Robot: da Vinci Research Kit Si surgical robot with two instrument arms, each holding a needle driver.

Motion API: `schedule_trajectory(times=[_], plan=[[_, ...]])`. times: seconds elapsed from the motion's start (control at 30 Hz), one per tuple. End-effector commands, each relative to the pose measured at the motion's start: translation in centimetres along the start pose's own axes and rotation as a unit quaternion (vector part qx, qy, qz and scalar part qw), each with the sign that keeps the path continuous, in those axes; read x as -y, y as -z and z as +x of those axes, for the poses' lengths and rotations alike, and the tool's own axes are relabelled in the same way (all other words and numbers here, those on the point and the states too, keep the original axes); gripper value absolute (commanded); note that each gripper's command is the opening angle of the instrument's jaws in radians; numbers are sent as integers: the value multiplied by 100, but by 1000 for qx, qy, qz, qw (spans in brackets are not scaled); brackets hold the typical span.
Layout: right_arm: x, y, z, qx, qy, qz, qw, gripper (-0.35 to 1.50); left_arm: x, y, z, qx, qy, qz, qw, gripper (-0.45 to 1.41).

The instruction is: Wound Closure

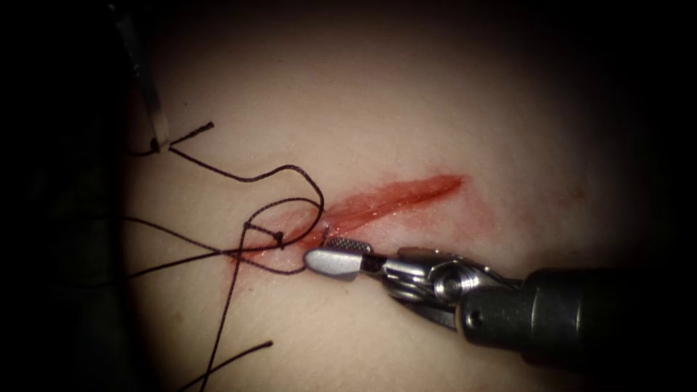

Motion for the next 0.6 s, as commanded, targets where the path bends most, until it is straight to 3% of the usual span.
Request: schedule_trajectory(times=[0.03, 0.17, 0.4, 0.47, 0.53, 0.6], plan=[[0, -8, -3, 1, 1, 1, 1000, 69, 6, -2, -3, 0, -3, 0, 1000, -45], [-2, -8, -2, 1, 1, 0, 1000, 68, 6, -2, -3, 1, -3, 2, 1000, -45], [-23, -30, -2, -8, 10, -4, 1000, 44, 6, -2, -3, 0, -3, 3, 1000, -45], [-24, -35, 1, -11, 9, -5, 1000, 27, 6, -2, -3, 0, -3, 3, 1000, -45], [-25, -35, 4, -12, 8, -4, 1000, -35, 6, -3, -3, 0, -3, 3, 1000, -45], [-21, -26, 7, -9, 6, -1, 1000, -35, 6, -3, -3, 0, -3, 3, 1000, -45]])
